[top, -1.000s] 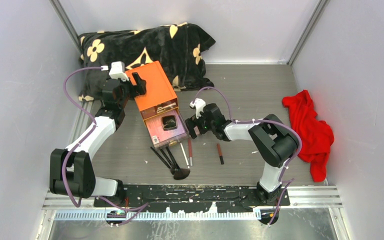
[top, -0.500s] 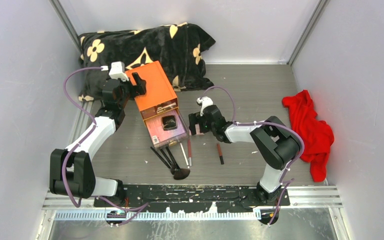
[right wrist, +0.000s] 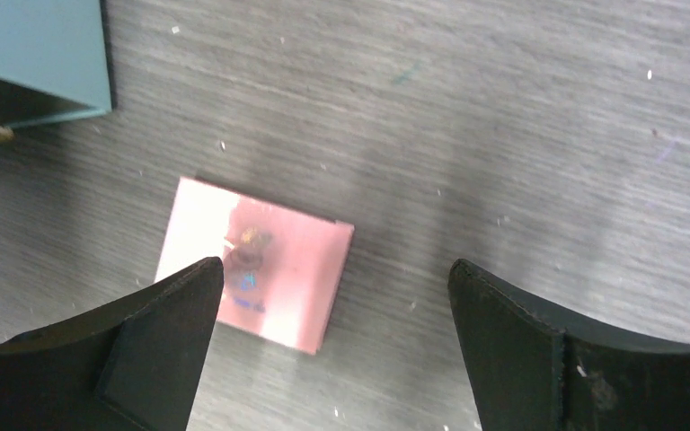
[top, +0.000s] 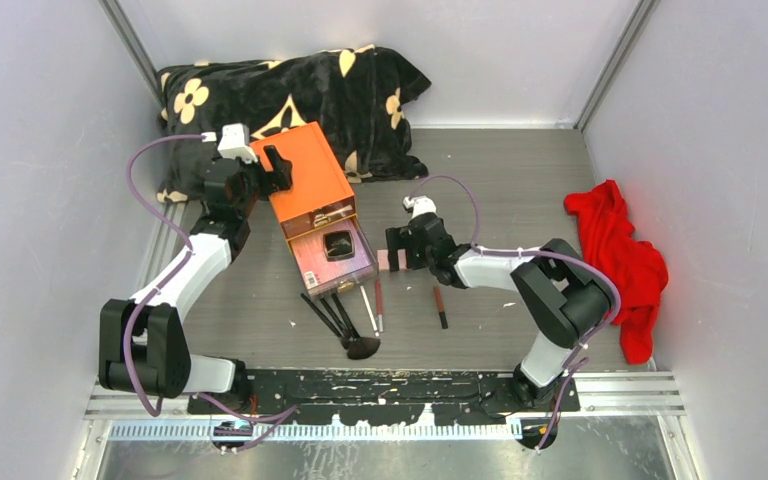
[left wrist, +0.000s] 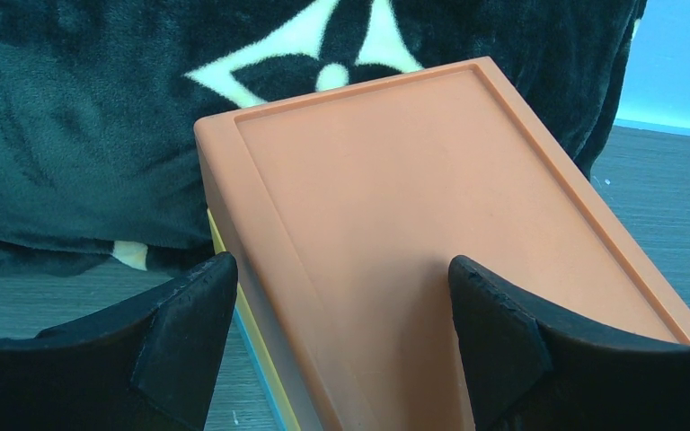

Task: Organize the makeup
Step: Pick up the makeup from the center of the board.

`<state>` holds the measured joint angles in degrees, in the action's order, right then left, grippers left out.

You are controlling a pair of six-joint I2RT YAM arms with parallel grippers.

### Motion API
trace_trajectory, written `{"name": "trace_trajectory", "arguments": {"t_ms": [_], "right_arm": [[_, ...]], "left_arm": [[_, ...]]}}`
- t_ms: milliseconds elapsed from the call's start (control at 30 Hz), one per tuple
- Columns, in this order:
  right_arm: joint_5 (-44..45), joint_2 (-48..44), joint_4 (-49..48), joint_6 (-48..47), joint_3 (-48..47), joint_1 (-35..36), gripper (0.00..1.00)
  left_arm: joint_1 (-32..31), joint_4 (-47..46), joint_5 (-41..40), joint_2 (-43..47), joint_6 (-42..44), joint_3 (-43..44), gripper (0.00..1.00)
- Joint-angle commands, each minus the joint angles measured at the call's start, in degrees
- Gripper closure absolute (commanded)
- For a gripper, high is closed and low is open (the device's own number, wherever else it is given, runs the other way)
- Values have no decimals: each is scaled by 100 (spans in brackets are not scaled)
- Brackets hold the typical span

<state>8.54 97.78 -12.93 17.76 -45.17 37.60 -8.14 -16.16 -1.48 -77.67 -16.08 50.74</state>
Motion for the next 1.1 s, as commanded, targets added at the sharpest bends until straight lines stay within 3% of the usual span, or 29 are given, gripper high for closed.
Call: {"name": "trace_trajectory", "arguments": {"t_ms": [0,367,933,1067], "right_arm": [[130,-278,1047,88,169,163,0],[792,244,1322,427,-615,1088,0],[1379,923,1381,812,-1081,1118,0],[1435,939,1410,888,-998,1109,11]], "left_arm": [[-30,1517,-60,-169,407,-319,15],[-38,1528,-48,-129,409,-319,15],[-38,1471,-55,-161,410,-365,15],[-38,1476,-61,-158,411,-381,15]]}}
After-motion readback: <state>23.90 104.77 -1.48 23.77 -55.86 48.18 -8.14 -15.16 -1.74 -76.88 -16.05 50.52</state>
